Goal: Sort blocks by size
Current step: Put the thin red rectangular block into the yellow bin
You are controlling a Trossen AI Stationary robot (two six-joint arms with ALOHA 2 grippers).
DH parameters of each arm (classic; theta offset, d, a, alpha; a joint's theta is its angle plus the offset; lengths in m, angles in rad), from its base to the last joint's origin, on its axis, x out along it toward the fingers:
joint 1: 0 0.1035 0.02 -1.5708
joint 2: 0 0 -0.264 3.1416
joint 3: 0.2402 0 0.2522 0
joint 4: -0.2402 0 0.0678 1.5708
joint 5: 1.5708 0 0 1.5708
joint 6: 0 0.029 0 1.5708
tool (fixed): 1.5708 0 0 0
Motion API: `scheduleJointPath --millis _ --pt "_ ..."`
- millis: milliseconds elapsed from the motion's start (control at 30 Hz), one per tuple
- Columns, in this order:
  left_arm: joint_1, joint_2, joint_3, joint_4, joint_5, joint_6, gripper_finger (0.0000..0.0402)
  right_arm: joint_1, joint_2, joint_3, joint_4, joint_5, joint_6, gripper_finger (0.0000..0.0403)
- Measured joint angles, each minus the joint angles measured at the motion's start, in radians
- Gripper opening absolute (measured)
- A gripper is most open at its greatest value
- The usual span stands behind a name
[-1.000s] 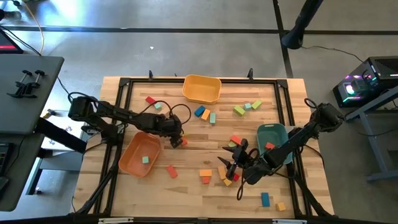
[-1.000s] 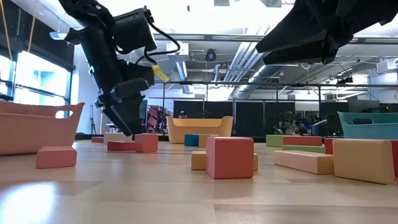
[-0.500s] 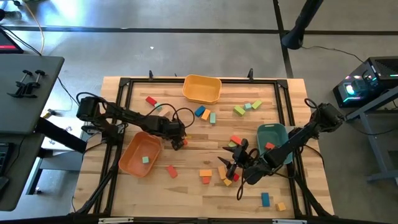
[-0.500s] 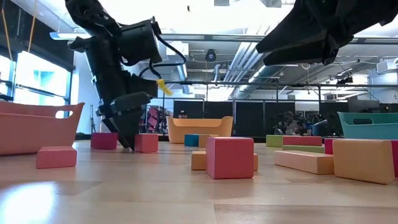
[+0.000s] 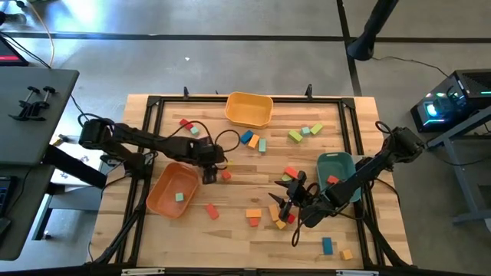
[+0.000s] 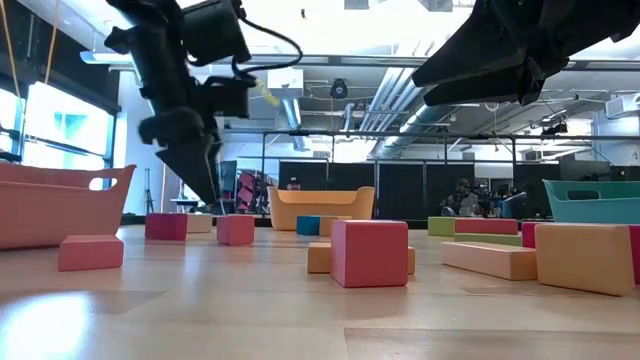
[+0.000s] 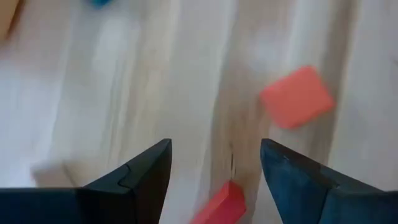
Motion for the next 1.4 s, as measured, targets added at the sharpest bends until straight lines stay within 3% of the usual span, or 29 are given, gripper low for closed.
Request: scheduleJointPath --millis 133,233,667,900,1133,1400 --pt "0.000 -0.005 0.007 -0.046 0.082 0.232 0.0230 0.000 0.000 0.000 0.000 0.000 0.000 0.0224" --pt "0.001 0.022 0.006 -0.123 0.074 0.339 0.0230 0.000 0.000 0.000 0.000 0.000 0.001 0.0224" --pt "0.046 0.146 0.010 -0.147 0.054 0.366 0.0218 0.000 0.000 0.000 0.000 0.000 0.001 0.0224" --pt "0.044 0.130 0.007 -0.151 0.055 0.366 0.0157 0.000 0.000 0.000 0.000 0.000 0.001 0.0224" --pt "0.045 0.130 0.027 -0.141 0.018 0.368 0.0028 -0.001 0.000 0.000 0.001 0.000 0.000 0.0224" --pt "0.086 0.140 0.241 0.100 -0.052 0.388 0.0037 -0.001 0.000 0.000 0.001 0.037 0.000 0.0224"
